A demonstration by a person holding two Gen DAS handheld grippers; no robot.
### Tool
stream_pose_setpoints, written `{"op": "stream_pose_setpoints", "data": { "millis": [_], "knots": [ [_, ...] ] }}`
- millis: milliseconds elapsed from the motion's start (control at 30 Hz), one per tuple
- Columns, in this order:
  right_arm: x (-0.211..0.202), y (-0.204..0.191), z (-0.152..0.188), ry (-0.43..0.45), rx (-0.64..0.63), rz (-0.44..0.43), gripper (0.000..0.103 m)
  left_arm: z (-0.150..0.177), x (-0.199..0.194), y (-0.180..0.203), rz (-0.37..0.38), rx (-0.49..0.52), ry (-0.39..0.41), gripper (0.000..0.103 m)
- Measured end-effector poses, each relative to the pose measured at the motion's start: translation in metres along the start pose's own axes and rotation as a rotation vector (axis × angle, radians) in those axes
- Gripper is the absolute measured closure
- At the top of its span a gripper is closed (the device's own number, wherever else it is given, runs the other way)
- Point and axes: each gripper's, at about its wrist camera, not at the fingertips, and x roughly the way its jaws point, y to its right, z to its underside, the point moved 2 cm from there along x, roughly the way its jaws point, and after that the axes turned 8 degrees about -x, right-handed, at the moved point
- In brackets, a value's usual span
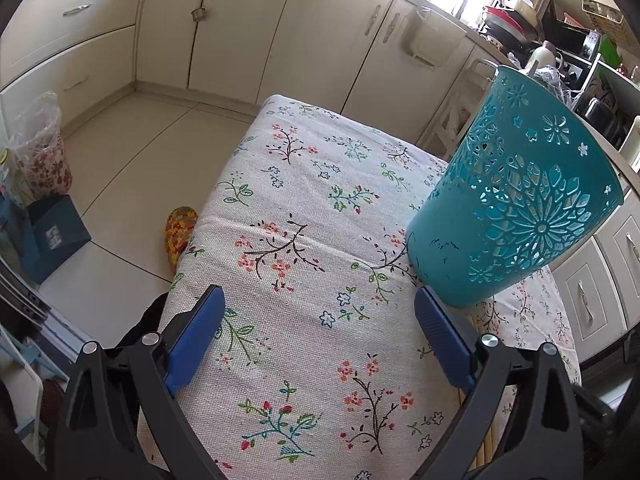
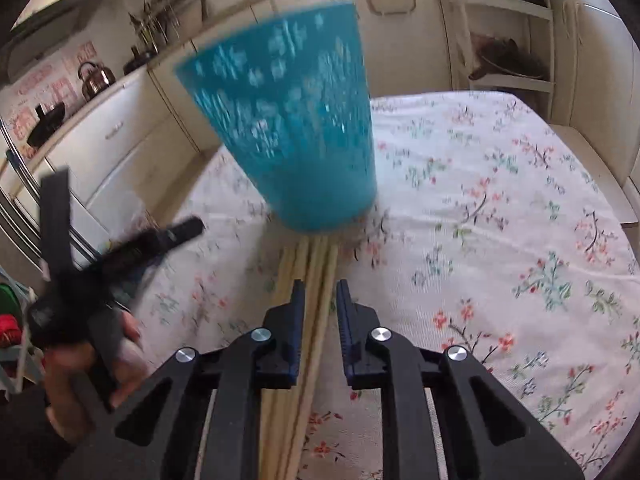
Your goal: Organize utensils
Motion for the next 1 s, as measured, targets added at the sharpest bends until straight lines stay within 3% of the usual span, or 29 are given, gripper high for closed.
{"op": "stream_pose_setpoints", "data": {
  "millis": [233,400,533,667,833,1000],
  "knots": [
    [0.017,-0.005,0.002,-0.053,-0.07,0.072,0.089,0.0,0.001,0.002,-0.01,0.008,-0.002,0.01],
    [0.009,0.004,0.008,-0.066,-0.086,0.078,0.096,0.001,0.001,0.004,-0.013,0.01,-0.004,0.01],
    [0.003,0.022,0.014,-0.029,-0.009,0.034,0.096,0.005,0.001,0.013,-0.042,0.063,-0.043,0.009],
    [0.004,0.034,0.014,-0.016,0.064,-0.02,0.097,0.027,-0.006,0.033,-0.003,0.106,-0.129,0.009],
    [0.0,0.031,0.017,-0.011,0.087,-0.045,0.097,0.052,-0.005,0.066,-0.082,0.241,-0.134,0.01],
    [0.0,0.03,0.016,-0.012,0.092,-0.049,0.097,0.062,-0.002,0.08,-0.147,0.306,-0.135,0.01]
  ]
}}
